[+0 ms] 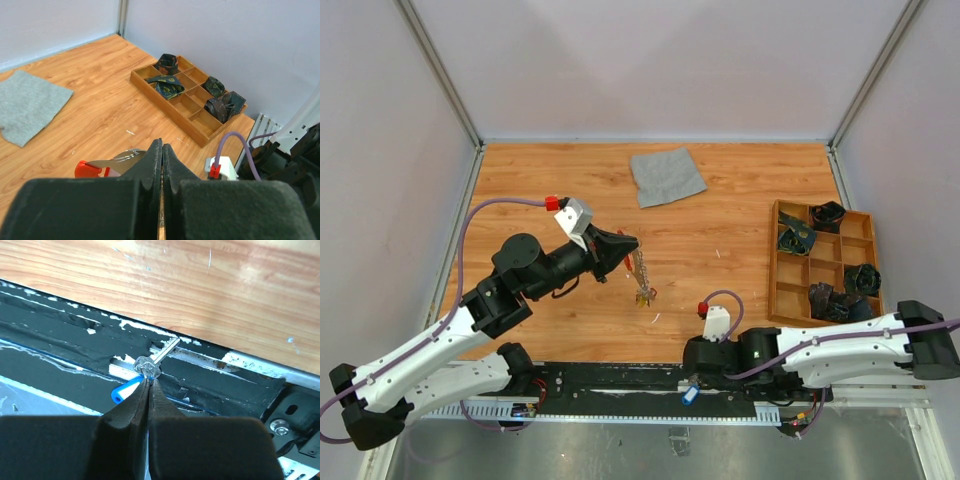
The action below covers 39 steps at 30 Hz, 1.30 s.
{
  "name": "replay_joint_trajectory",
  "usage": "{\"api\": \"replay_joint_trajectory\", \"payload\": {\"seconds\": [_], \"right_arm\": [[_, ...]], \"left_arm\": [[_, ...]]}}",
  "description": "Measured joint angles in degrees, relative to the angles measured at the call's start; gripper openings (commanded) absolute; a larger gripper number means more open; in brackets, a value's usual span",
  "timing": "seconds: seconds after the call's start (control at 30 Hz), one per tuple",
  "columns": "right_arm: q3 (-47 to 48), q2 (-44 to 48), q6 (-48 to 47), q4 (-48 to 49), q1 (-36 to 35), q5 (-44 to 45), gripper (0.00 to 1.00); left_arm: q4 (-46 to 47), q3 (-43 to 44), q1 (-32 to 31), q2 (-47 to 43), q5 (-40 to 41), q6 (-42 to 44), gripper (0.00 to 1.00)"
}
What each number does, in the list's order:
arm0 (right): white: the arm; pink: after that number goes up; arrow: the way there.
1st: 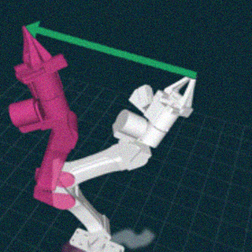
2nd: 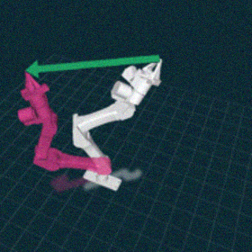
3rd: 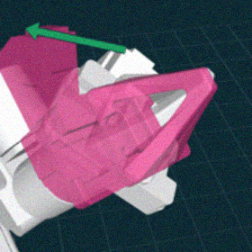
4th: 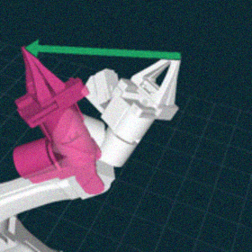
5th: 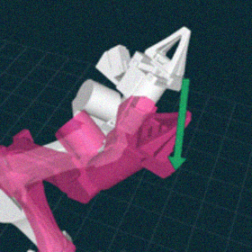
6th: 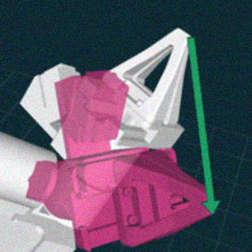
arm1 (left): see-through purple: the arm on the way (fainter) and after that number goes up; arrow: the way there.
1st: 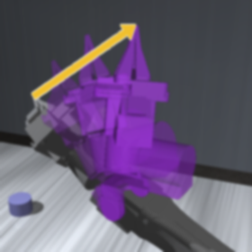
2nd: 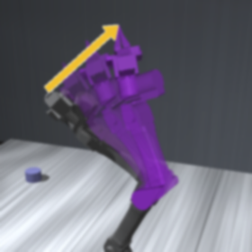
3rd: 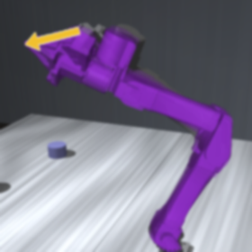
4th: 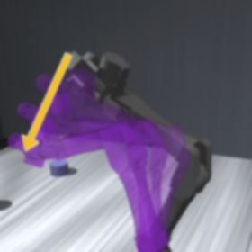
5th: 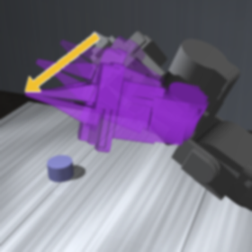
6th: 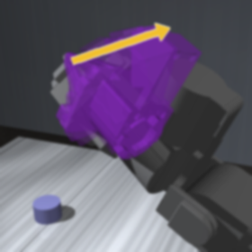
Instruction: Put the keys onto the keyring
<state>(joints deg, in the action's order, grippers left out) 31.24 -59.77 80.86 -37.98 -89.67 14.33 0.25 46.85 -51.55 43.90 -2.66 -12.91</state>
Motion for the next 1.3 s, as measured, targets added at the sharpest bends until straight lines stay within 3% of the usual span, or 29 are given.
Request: {"api": "replay_joint_trajectory", "payload": {"seconds": [0.23, 0.27, 0.3, 0.33, 0.47, 0.77, 1.3], "right_arm": [[1.14, 8.28, -4.2, -2.6, 2.4, 3.78, 0.01], [1.22, 9.27, -5.11, -2.91, 3.26, 4.07, 0.05], [1.27, 9.7, -6.29, -3.08, 4.0, 4.17, 0.21], [1.27, 9.9, -7.87, -3.13, 4.76, 4.13, 0.31], [1.7, 6.95, -16.7, -2.56, 7.54, 0.81, 0.39], [2.89, -4.46, -29.27, 3.1, 8.83, -11.23, 0.36], [2.62, -7.32, -31.52, 6.71, 11.89, -19.26, 0.35]], "left_arm": [[0.0, 0.0, 0.0, 0.46, 0.0, 0.07, 0.01], [0.0, 0.0, 0.0, 0.5, -0.02, 0.09, 0.01], [0.0, 0.0, 0.0, 0.55, 0.0, 0.15, 0.0], [0.02, -0.02, 0.0, 0.59, -0.02, 0.2, 0.01], [0.02, -0.04, 0.0, 0.7, -0.02, 0.24, 0.0], [0.02, -0.07, 0.0, 0.72, -0.02, 0.22, 0.01], [0.02, -0.07, 0.0, 1.09, -0.02, 0.22, 0.01]]}}
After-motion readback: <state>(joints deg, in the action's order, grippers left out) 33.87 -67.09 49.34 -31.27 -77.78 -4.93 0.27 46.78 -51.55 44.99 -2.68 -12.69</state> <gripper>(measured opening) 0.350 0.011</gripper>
